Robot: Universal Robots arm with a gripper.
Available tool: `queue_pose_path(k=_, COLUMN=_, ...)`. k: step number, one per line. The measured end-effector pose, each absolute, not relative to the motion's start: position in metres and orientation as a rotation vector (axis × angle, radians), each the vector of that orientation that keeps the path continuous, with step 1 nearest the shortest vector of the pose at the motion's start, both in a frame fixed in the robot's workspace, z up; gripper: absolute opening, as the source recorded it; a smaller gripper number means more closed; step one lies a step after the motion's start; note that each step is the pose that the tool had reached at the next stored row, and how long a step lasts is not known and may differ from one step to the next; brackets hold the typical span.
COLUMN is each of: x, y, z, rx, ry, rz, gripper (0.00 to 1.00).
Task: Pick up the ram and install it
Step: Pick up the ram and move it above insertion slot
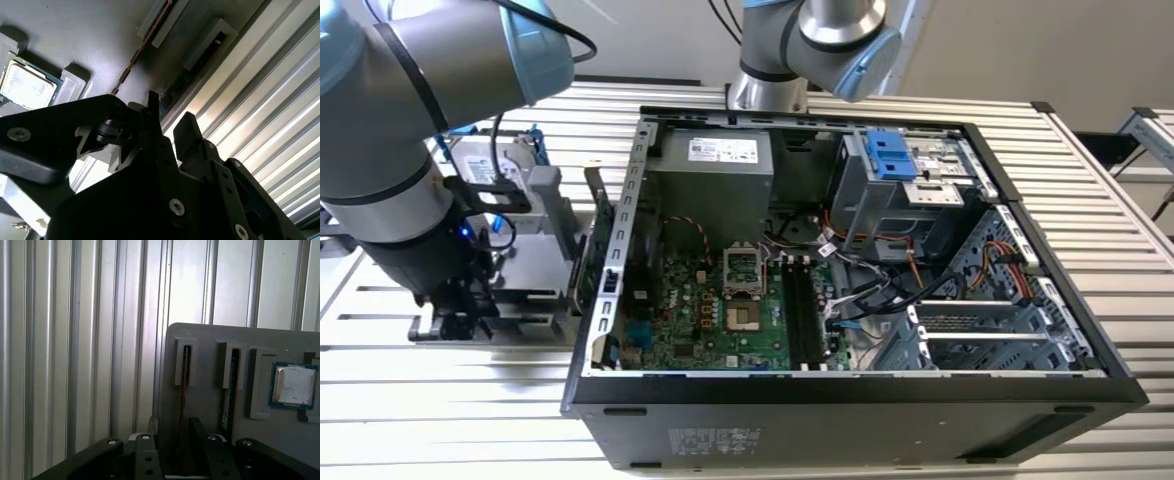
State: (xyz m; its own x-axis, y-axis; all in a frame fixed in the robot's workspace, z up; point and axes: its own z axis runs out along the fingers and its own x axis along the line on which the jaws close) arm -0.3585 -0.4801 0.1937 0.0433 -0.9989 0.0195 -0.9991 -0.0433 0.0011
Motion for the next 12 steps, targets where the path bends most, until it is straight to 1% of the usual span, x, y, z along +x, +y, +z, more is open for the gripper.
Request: queue_pose_path(k=12, x=-0.3584, y=-0.48, z=0.1936, rx=2.259, ry=-2.163, rz=0.021, gripper=1.0)
